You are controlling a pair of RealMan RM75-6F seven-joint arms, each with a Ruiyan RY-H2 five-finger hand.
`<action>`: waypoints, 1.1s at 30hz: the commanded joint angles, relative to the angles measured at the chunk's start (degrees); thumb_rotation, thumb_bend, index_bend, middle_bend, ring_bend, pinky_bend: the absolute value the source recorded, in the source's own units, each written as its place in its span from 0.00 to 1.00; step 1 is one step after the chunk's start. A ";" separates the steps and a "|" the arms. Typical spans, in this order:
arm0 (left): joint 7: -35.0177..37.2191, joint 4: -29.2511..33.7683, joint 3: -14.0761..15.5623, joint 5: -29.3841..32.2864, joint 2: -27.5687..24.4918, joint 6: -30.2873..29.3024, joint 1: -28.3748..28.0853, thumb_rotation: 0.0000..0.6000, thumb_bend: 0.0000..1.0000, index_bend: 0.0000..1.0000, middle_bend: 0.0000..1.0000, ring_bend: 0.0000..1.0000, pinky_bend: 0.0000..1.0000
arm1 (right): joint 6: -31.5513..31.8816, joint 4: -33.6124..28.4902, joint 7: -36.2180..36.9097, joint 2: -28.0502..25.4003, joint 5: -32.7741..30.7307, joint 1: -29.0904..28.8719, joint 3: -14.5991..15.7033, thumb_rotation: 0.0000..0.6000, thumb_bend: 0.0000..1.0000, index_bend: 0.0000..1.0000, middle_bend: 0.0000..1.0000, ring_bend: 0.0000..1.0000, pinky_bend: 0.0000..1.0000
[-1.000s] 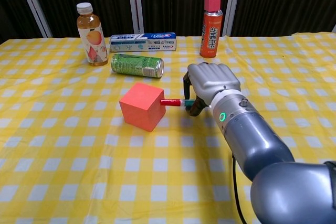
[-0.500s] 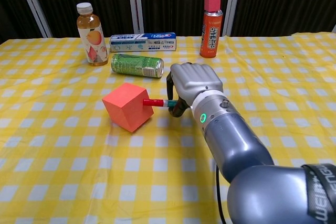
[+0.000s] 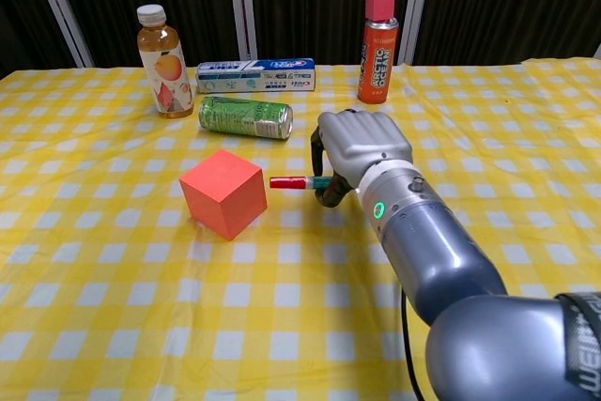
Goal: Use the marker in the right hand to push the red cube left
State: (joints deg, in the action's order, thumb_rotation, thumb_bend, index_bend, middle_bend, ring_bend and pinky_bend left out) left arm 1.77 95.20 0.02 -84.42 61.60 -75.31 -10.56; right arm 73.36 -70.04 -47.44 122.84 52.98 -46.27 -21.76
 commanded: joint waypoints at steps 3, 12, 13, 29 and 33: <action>0.09 0.12 0.03 0.06 -0.07 -0.24 0.19 1.00 0.00 0.02 0.00 0.00 0.06 | 1.99 -5.18 0.35 -6.07 1.41 3.39 1.16 1.00 0.41 0.69 0.29 0.12 0.23; -0.72 0.29 0.14 -0.24 0.19 -0.56 0.32 1.00 0.00 0.02 0.00 0.00 0.06 | 2.91 -11.69 4.03 -19.62 1.39 11.08 3.76 1.00 0.41 0.69 0.29 0.12 0.23; -0.94 0.32 0.12 -0.23 0.28 -0.64 0.34 1.00 0.00 0.02 0.00 0.00 0.06 | 2.65 -12.03 4.66 -20.69 0.92 11.82 3.94 1.00 0.41 0.69 0.29 0.12 0.23; -2.83 0.43 -0.03 0.24 0.99 -0.97 0.54 1.00 0.00 0.03 0.00 0.00 0.06 | -1.16 -11.17 11.92 -26.37 0.30 16.25 7.12 1.00 0.41 0.68 0.29 0.12 0.23; -2.89 0.40 -0.06 0.22 1.03 -0.99 0.53 1.00 0.00 0.03 0.00 0.00 0.06 | -1.91 -10.97 12.54 -25.97 0.85 15.98 7.52 1.00 0.41 0.49 0.28 0.12 0.20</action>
State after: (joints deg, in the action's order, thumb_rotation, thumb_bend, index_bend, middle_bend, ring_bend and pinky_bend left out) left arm -1.12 95.60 -0.04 -84.20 62.63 -76.29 -10.02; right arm 71.58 -81.06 -35.03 96.77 53.70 -30.22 -14.35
